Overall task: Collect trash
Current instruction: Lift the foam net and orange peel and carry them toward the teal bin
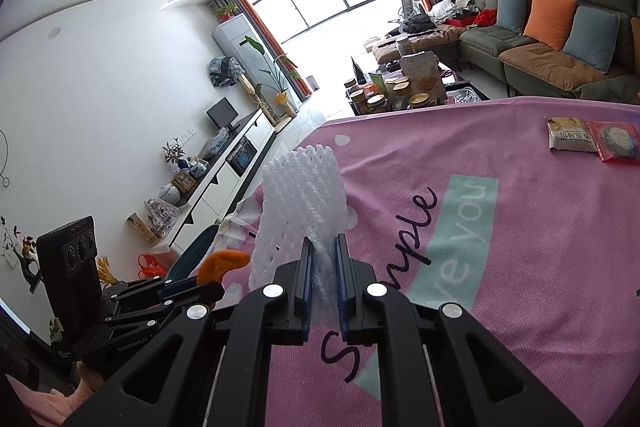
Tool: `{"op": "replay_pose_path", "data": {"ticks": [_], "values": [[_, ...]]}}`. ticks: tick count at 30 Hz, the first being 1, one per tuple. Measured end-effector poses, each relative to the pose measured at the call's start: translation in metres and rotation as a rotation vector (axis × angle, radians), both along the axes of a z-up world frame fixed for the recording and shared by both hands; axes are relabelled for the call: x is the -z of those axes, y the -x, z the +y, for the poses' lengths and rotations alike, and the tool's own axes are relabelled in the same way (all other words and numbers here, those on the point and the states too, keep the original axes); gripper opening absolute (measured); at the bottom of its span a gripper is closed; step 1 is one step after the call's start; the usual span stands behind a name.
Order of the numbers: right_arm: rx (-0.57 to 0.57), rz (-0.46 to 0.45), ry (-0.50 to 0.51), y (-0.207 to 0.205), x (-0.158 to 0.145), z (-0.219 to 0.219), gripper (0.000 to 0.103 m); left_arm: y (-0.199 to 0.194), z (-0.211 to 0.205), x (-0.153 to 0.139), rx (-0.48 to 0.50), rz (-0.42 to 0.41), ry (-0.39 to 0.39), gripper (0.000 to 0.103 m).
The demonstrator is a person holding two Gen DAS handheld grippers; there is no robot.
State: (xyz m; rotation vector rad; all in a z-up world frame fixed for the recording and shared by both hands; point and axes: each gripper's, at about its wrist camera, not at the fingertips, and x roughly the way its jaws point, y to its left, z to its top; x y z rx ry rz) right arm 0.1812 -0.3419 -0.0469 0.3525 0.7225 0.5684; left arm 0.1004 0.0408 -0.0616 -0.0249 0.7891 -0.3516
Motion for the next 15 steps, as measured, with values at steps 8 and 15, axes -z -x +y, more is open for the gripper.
{"op": "replay_pose_path", "data": {"ticks": [8,15], "values": [[-0.024,-0.003,-0.008,0.007,0.001,0.010,0.009,0.012,0.008,-0.004,-0.021,-0.015,-0.004,0.020],[-0.047,0.002,-0.016,0.007,0.004,0.020,0.009,0.018,0.012,-0.005,-0.032,-0.019,-0.006,0.020]]}}
